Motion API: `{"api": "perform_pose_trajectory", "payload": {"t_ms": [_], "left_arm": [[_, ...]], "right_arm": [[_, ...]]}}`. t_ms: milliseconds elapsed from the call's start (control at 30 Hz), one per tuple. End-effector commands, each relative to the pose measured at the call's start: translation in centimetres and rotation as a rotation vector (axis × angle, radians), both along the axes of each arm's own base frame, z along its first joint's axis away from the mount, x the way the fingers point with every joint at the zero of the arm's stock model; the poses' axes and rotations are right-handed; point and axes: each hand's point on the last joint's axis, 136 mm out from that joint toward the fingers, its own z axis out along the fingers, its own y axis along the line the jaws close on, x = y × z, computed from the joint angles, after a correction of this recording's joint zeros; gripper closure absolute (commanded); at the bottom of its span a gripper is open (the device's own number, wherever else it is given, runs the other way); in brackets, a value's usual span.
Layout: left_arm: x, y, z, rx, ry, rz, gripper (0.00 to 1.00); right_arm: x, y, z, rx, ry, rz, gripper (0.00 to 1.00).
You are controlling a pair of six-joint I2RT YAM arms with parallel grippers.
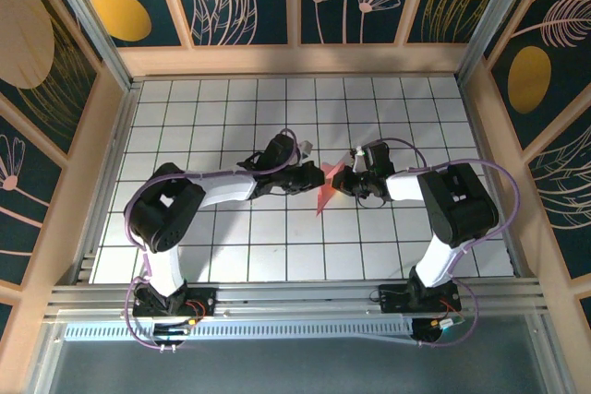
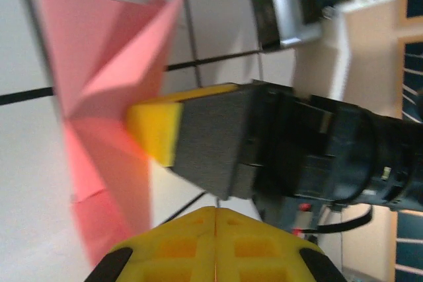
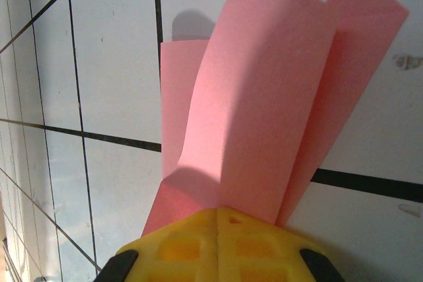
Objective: Fold a paper plane with a square sheet of paper (fold left side to right side)
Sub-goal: Fold the wing for the fifth time at the center of the table.
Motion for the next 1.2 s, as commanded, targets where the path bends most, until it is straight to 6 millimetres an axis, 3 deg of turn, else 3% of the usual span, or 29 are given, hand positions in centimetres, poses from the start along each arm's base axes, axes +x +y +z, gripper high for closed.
{"api": "perform_pose_trajectory", "payload": {"t_ms": [0,467,1167], "left_arm": [[-1.4,-1.4,-1.0,-0.003,0.053,-0.075,0.93],[-2.7,-0.3,-5.4,0.104,0.124,-0.069,0.93],[-4.4,0.2,-8.6,0.138,0.187,-0.065,0.93]], "right_arm": [[-3.1,-2.0,-4.1,-0.111,0.144,-0.006,1.0],[-3.1,-2.0,-4.1,-0.114,0.146,-0.001,1.0],[-3.1,-2.0,-4.2,-0.122,0.15,0.004,1.0]]}}
